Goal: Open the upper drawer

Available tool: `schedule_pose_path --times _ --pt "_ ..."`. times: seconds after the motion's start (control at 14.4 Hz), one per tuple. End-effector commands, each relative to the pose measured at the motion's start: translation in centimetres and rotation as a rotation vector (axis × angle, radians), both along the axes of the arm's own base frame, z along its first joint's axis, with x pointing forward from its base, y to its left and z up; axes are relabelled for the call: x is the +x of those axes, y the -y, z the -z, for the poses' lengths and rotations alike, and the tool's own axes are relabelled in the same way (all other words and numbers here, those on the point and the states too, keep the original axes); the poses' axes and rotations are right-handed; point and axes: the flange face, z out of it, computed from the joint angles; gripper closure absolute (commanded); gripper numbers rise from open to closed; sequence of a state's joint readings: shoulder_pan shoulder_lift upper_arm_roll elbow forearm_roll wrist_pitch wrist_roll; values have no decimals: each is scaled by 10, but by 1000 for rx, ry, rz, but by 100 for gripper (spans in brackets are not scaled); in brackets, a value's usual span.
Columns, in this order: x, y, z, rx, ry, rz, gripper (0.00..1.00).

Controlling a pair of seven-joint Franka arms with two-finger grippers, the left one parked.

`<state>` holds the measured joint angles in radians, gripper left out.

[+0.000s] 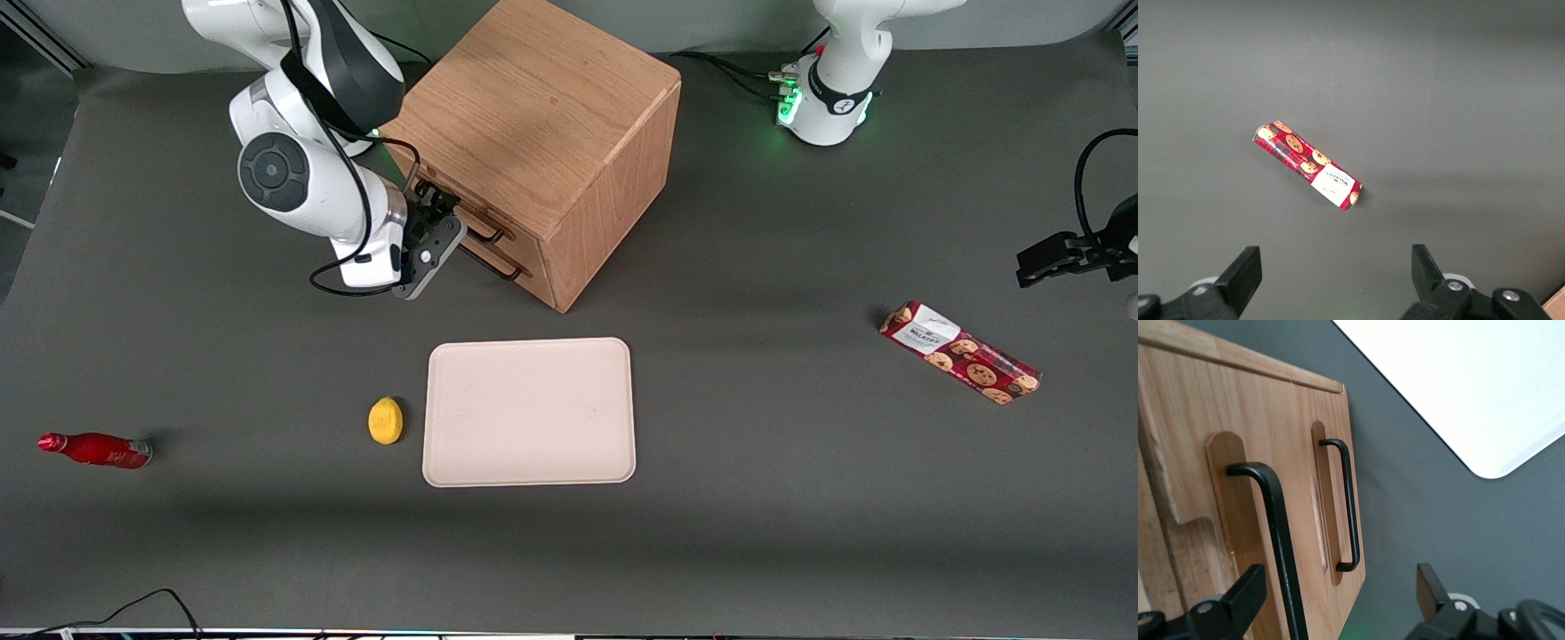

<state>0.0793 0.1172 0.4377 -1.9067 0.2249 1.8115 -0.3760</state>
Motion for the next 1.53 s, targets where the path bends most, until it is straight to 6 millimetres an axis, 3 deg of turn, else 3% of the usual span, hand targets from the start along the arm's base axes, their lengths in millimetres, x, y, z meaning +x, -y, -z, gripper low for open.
schedule_pose_path --times 0.0,0.14,0.56,1.46 --pt "-13 -1 6 19 6 -9 0" --pt "-21 -11 11 17 5 -31 0" --pt "-26 -8 30 13 9 -35 0" --pt "-17 3 52 23 40 -39 0"
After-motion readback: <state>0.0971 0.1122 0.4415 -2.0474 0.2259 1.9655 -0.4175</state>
